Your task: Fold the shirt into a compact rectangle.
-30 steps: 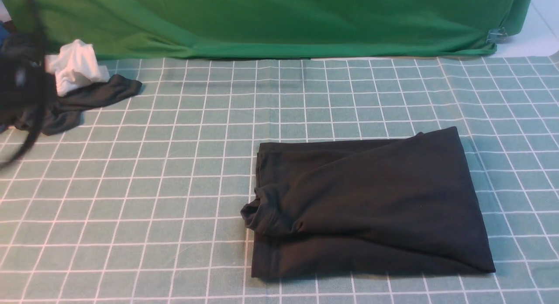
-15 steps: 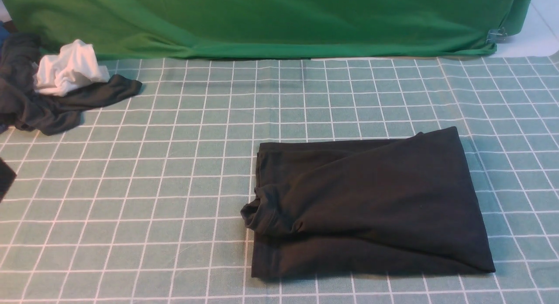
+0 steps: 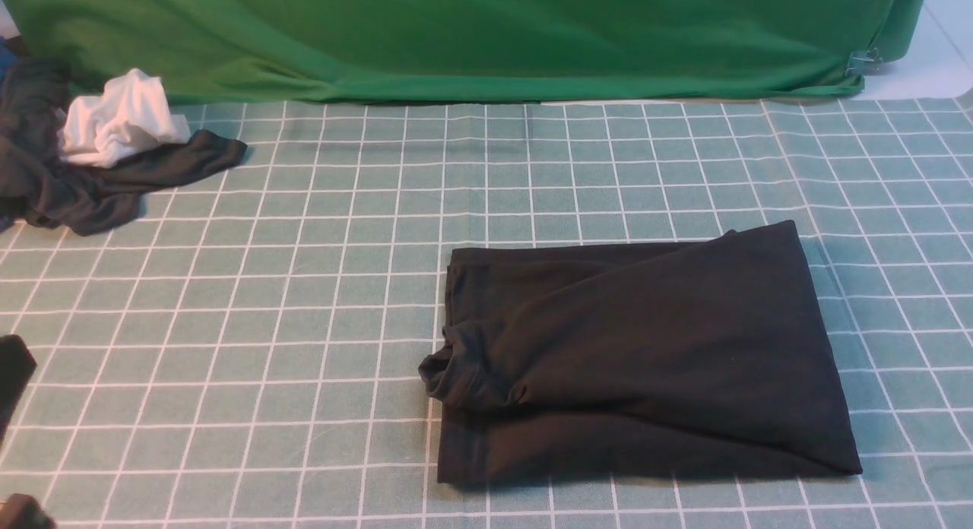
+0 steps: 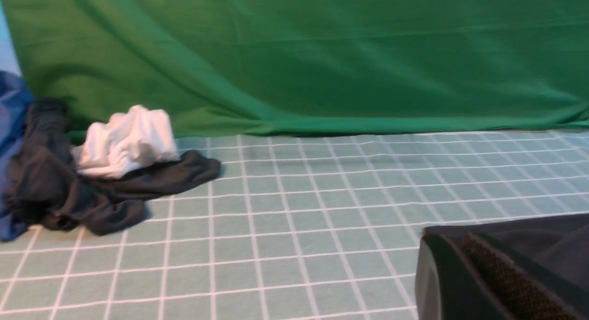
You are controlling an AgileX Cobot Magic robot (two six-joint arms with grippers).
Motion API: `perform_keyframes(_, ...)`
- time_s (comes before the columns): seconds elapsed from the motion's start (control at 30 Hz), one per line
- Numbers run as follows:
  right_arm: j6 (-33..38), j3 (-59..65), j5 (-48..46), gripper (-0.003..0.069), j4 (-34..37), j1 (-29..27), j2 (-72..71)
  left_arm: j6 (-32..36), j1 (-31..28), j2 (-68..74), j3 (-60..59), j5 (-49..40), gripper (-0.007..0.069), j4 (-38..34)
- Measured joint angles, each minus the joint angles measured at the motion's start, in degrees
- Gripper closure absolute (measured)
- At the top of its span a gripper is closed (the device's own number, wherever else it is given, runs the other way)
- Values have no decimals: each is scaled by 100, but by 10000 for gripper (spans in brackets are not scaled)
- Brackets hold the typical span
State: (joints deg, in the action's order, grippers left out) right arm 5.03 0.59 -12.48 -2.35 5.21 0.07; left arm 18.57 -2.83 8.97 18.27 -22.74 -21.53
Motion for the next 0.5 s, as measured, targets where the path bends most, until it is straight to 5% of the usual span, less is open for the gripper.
perform_keyframes(0.23, 0, 0, 0, 420, 0, 0, 0, -1080, 0, -659, -1366, 1038, 608, 814)
perform_keyframes(0.5, 0, 0, -5, 420, 0, 0, 0, -1798, 12, -897, -1850, 883, 608, 1158)
